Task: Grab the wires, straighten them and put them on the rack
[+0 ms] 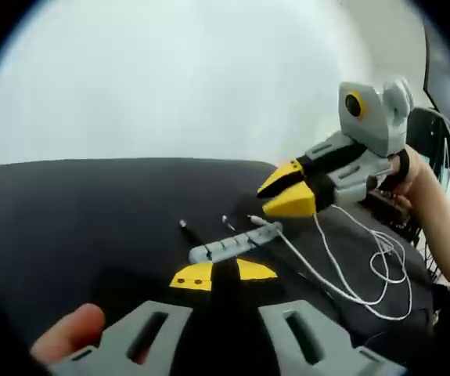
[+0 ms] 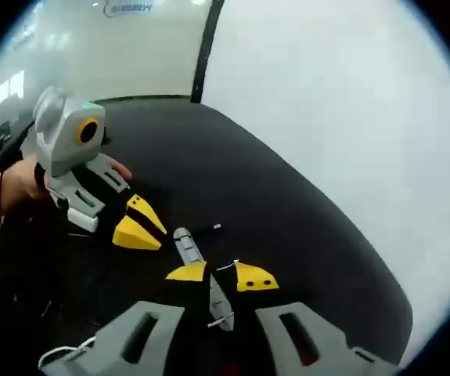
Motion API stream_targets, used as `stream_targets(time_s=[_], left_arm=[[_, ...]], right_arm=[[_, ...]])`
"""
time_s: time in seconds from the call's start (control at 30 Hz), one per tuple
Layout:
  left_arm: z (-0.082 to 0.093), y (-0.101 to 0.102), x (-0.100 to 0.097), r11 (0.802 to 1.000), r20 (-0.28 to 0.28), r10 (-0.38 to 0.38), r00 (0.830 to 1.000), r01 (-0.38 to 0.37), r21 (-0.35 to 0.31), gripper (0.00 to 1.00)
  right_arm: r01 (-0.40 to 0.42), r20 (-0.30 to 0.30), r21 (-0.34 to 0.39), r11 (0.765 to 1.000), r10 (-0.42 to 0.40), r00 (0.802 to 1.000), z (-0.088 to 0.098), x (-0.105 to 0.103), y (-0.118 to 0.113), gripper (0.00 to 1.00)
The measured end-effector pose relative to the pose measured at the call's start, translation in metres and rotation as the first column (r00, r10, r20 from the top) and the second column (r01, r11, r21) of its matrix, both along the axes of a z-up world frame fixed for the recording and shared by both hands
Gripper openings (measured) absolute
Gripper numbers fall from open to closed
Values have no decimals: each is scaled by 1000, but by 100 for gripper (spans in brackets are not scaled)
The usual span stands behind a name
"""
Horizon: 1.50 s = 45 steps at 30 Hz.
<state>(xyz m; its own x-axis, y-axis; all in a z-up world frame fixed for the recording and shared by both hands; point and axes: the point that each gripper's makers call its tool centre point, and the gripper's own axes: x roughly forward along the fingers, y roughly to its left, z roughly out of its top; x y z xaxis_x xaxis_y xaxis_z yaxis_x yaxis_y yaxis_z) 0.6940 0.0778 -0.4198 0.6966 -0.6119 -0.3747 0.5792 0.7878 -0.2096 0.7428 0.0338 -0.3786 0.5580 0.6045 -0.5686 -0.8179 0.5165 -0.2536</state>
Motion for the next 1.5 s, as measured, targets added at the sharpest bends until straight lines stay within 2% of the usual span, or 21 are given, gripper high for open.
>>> stream_targets(time_s=[0.07, 0.13, 0.23, 0.3, 0.33, 0.43, 0.47, 0.53, 0.63, 0.73, 0.8, 0.87, 0.93, 0.97, 1.0, 1.03, 1.1, 1.17, 1.23, 1.4, 1.5], left_arm=[[-4, 3, -2, 1000, -44, 15, 999, -16, -10, 5], [-3, 2, -2, 999, -70, 19, 997, -21, -32, 5], [0, 1, -8, 999, -63, 5, 998, -8, -48, 10], [5, 1, -12, 999, -48, -7, 999, 5, -47, 15], [9, 1, -12, 999, -33, -9, 999, 8, -52, 18], [14, 4, -10, 999, 9, 0, 1000, 0, -49, 26], [14, 5, -9, 999, 23, 6, 1000, -5, -36, 28], [15, 3, -10, 1000, 47, -2, 999, 2, -10, 29], [20, 1, -13, 1000, 74, -13, 997, 13, 0, 33], [29, 4, -10, 998, 160, -38, 986, 30, 53, 44], [31, 9, -13, 997, 179, -30, 983, 18, 71, 47], [42, 9, -14, 999, 201, -44, 979, 40, 21, 47], [57, 6, -18, 995, 203, -35, 979, 52, -80, 47], [58, 8, -22, 998, 209, -35, 977, 46, -48, 47], [66, 9, -26, 999, 275, -45, 961, 51, -18, 47], [73, 8, -35, 998, 315, -66, 947, 69, 3, 47], [90, 11, -50, 997, 367, -65, 928, 79, -24, 47], [117, 19, -77, 989, 447, -47, 893, 103, -101, 44], [127, 24, -113, 980, 518, -105, 849, 177, -92, 40], [125, 41, -167, 954, 518, -168, 839, 271, -129, 49], [114, 45, -186, 950, 497, -173, 850, 277, -142, 49]], right_arm=[[45, 22, 48, 998, -46, 999, 10, 1, 0, 8], [101, 140, 175, 979, -126, 982, 45, 4, -10, 9], [176, 197, 388, 905, -267, 943, 85, -8, -34, 9], [149, 252, 508, 848, -312, 916, 101, -39, -54, 9], [142, 242, 561, 816, -325, 914, 100, -53, -61, 9], [183, 110, 599, 779, -307, 945, 57, -85, -76, 9], [214, 43, 625, 751, -307, 951, 42, -93, -80, 9], [282, -34, 618, 734, -333, 942, 14, -105, -91, 9], [265, -11, 620, 738, -330, 944, 8, -122, -97, 9], [132, 109, 592, 795, -241, 964, 20, -155, -86, 9], [46, 238, 583, 811, -224, 945, 37, -171, -88, 10], [36, 237, 613, 790, -227, 945, 40, -181, -92, 12], [40, 257, 604, 796, -242, 935, 33, -188, -100, 15], [43, 252, 609, 792, -245, 936, 26, -187, -105, 15], [72, 201, 598, 798, -236, 951, 24, -188, -105, 16], [43, 224, 649, 760, -246, 943, 37, -188, -103, 16], [-54, 307, 659, 751, -203, 930, 50, -192, -96, 17], [-55, 252, 672, 738, -158, 955, 44, -191, -90, 23], [-55, 211, 666, 744, -117, 970, 37, -194, -85, 31], [-145, 296, 626, 766, -62, 953, 39, -210, -76, 32], [-198, 279, 634, 747, 17, 960, 40, -223, -63, 38]])
